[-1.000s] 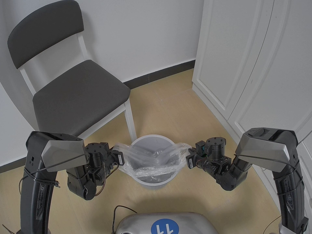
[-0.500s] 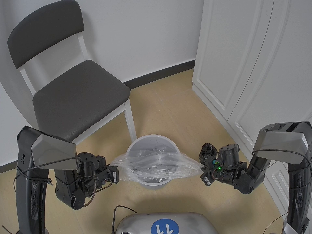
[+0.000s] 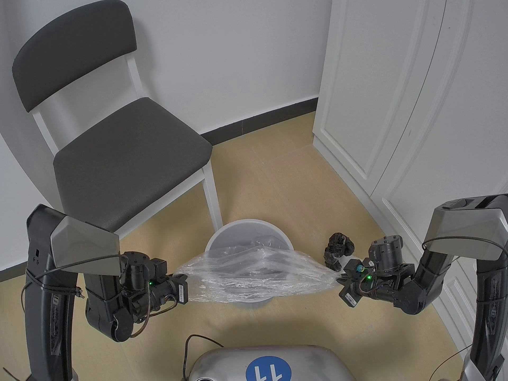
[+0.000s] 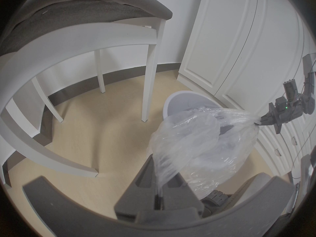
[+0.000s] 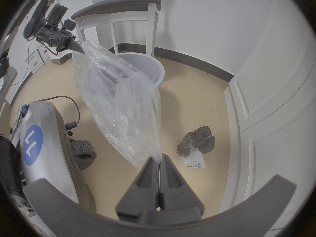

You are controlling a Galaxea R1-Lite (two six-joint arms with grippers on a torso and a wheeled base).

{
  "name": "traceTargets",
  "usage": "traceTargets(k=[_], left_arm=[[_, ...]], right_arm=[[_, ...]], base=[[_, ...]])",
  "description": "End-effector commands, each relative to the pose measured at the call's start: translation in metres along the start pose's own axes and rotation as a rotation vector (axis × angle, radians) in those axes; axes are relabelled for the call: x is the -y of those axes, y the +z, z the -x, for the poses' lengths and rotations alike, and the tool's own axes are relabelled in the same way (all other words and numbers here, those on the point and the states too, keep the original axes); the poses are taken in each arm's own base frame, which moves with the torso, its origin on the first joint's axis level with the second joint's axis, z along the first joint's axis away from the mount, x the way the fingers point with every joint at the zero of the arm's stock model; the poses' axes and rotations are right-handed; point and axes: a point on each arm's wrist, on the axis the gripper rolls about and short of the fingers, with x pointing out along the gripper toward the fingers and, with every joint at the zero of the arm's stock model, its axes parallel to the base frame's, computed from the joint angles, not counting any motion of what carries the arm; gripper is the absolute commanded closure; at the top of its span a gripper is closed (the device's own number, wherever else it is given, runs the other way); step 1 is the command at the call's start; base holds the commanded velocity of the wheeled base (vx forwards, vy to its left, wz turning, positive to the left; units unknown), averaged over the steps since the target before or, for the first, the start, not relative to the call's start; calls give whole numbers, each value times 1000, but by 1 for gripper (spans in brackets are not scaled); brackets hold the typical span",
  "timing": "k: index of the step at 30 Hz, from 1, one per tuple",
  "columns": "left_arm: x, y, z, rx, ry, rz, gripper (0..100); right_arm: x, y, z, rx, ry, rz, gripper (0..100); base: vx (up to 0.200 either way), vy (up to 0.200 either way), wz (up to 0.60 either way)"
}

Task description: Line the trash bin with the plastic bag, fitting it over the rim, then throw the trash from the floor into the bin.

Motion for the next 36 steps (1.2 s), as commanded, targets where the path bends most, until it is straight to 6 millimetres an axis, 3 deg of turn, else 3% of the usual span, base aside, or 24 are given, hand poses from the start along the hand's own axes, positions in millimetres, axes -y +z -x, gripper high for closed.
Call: traceTargets(k=[1,10,15,26,36], left_arm=[[-4,-4,1,-22,-28,11,100],[-2,-13,2,-55,-35,-63,100],[-2,-15,9,-68,-35,-122,100],[-25,-15,12,-79,26,-153,100],[-30,-14,17,-81,41,-147,100]], right_arm=[[2,-7,-2,-20,3,-1,100],[-13,-15,-13,-49,47,24,100],[-23,-13,-6,-34,99,39,100],[-7,-25,-6,-55,79,63,100],[-2,-34,-1,-94,91,76,100]], base=[[0,0,0],[0,0,0],[0,0,0],[0,0,0],[0,0,0]])
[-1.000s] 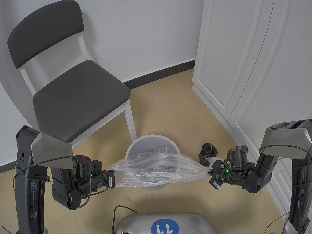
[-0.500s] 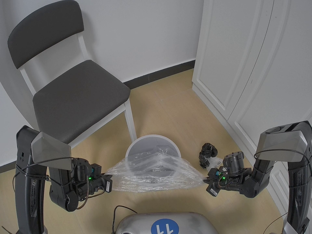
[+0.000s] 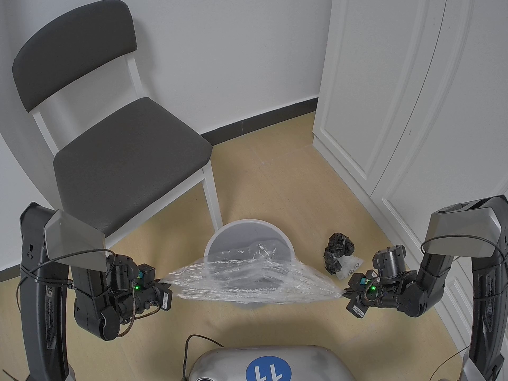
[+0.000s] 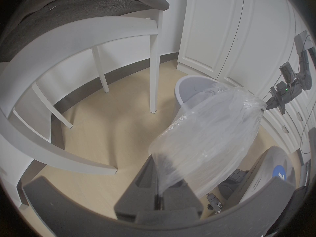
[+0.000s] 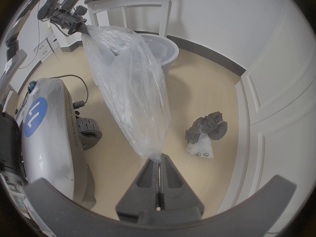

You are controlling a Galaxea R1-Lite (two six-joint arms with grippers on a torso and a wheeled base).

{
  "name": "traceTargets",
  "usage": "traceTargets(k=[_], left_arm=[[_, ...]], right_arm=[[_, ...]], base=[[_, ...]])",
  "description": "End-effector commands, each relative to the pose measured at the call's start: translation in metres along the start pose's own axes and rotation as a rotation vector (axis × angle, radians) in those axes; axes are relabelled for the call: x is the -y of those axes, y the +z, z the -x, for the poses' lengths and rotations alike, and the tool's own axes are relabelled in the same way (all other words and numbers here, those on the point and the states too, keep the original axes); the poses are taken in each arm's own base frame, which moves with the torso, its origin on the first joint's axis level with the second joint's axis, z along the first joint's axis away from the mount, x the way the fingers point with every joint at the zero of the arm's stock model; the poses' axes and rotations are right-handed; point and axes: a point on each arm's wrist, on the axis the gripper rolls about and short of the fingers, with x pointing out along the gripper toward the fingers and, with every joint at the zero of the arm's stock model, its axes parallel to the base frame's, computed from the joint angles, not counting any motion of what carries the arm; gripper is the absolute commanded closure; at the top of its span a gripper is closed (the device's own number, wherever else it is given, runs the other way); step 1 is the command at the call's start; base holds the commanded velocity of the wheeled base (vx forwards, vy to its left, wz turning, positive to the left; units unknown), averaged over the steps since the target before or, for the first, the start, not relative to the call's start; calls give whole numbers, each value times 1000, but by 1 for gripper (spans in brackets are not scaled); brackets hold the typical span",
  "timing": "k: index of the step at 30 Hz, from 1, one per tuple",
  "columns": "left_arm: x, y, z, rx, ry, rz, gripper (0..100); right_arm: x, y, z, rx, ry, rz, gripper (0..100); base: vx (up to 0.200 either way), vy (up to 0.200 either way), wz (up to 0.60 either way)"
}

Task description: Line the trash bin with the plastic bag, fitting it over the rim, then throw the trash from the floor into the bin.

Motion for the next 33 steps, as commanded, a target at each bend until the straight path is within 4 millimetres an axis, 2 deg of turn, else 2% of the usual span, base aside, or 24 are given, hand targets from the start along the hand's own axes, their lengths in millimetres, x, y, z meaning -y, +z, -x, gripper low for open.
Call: traceTargets(k=[1,8,11,16,25,33], left_arm=[[2,-2,4,-12,-6,-3,100],[10,-6,9,-33,-38,-29,100],[11,-2,18,-16,-88,-32,100],[9,6,32,9,-143,-28,100],[10,2,37,-4,-179,-51,100],[5,10,52,31,-219,-41,100]], right_arm=[[-3,-1,4,-2,16,5,100],[-11,6,17,32,57,26,100],[-14,10,25,53,71,38,100],[-13,16,38,76,61,76,100],[-22,16,44,78,96,98,100],[-28,24,65,119,104,154,100]], base=[[0,0,0],[0,0,0],[0,0,0],[0,0,0],[0,0,0],[0,0,0]])
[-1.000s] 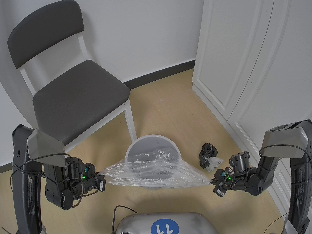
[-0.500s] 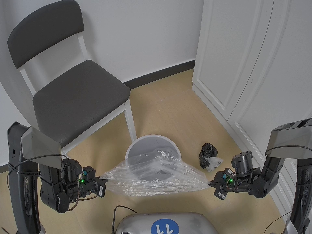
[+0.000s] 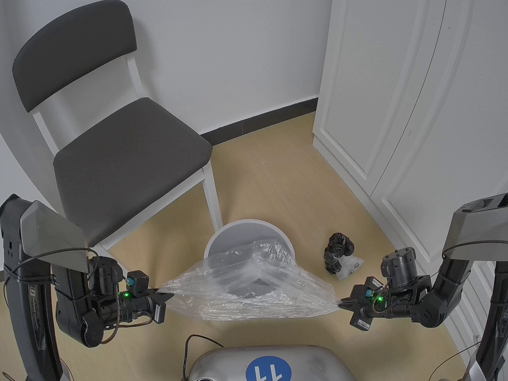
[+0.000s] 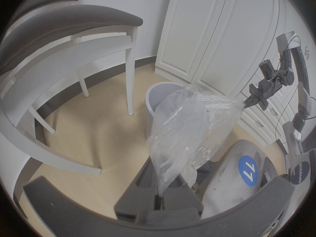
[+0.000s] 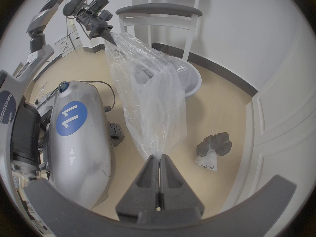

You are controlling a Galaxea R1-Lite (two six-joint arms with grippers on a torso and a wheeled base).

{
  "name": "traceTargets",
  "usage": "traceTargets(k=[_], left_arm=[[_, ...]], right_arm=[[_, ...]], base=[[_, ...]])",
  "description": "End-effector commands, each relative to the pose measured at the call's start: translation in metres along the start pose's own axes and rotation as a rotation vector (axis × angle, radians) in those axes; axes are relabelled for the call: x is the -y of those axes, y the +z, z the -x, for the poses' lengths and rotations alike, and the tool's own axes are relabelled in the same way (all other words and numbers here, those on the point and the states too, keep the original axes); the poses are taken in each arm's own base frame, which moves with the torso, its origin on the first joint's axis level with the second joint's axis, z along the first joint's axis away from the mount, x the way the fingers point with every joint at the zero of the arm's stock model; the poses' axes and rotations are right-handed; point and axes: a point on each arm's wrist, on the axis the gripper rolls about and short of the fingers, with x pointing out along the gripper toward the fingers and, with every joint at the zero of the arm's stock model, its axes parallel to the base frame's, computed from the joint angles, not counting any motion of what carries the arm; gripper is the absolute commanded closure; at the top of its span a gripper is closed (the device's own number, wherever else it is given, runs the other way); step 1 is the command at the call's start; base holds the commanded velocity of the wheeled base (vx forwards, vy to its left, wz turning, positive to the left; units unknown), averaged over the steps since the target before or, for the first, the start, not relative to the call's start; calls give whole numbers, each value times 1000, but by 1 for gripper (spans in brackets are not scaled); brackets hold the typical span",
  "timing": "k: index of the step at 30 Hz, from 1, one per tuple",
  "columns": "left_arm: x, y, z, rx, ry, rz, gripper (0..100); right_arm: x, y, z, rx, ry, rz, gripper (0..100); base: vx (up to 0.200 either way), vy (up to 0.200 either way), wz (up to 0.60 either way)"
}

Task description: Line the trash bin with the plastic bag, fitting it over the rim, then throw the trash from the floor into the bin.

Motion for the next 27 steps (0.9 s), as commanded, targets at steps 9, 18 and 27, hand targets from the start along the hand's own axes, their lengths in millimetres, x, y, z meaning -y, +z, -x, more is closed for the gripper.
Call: traceTargets(k=[9,18,27], left_arm=[[0,3,8,7,4,1,100],[1,-16,-12,-62,-24,21,100],[-16,-11,-47,-26,225,-5,100]], right_arm=[[-1,6,13,23,-11,24,100],[-4,-2,-5,-85,73,1,100],[9,6,-58,-124,-40,-209,100]], base=[[0,0,0],[0,0,0],[0,0,0]])
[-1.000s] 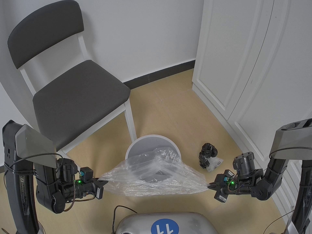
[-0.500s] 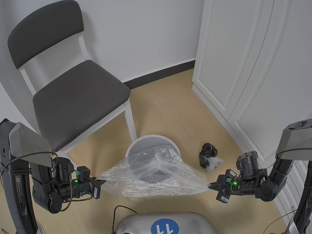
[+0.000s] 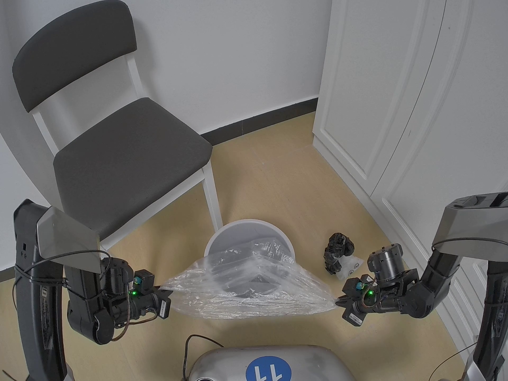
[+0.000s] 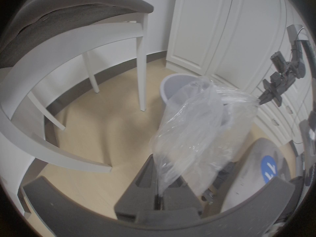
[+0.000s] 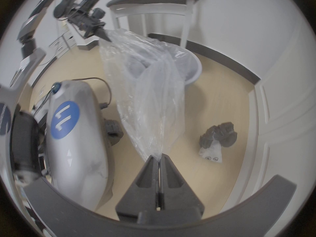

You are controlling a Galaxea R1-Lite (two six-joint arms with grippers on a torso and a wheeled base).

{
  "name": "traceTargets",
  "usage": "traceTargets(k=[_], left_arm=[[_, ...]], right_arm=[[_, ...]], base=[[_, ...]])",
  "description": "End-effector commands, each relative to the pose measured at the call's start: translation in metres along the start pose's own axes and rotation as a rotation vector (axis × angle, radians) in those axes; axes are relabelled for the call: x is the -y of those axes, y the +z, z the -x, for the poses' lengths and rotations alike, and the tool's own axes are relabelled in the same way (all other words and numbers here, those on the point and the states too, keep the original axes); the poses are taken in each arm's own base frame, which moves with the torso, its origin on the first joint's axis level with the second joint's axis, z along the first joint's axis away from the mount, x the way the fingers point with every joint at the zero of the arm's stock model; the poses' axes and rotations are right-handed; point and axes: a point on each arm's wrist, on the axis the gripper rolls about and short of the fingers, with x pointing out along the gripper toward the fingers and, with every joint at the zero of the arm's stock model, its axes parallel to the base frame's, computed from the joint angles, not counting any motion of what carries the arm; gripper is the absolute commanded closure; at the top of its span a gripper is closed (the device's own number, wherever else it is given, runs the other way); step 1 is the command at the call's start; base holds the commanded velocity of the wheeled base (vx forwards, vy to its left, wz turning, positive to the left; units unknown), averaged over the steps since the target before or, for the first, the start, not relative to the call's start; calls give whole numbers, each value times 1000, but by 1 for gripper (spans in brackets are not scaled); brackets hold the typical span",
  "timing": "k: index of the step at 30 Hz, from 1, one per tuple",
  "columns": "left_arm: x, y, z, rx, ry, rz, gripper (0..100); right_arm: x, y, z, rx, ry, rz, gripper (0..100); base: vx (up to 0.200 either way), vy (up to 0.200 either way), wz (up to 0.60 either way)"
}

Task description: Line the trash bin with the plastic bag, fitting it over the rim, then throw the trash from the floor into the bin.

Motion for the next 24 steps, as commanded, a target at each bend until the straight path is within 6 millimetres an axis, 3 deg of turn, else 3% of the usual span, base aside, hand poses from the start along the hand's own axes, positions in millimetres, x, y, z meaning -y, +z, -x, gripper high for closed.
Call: traceTargets(k=[1,5,9,15,20,23,24], left_arm=[[-8,-1,-28,20,132,-3,100],[-5,7,-43,68,164,29,100],[-2,21,-55,136,215,95,100],[1,34,-63,196,265,152,100],[3,41,-50,203,264,150,100],[4,49,-32,207,254,148,100],[5,54,-20,209,234,145,100]], right_arm=[[-2,8,-42,-23,-56,-147,100],[-6,18,-66,54,-138,-257,100],[-6,24,-82,180,-205,-261,100],[-4,26,-91,257,-242,-258,100],[-2,26,-72,245,-245,-253,100],[-1,27,-53,235,-243,-234,100],[0,28,-39,211,-237,-203,100]], base=[[0,0,0],[0,0,0],[0,0,0],[0,0,0],[0,0,0],[0,0,0],[0,0,0]])
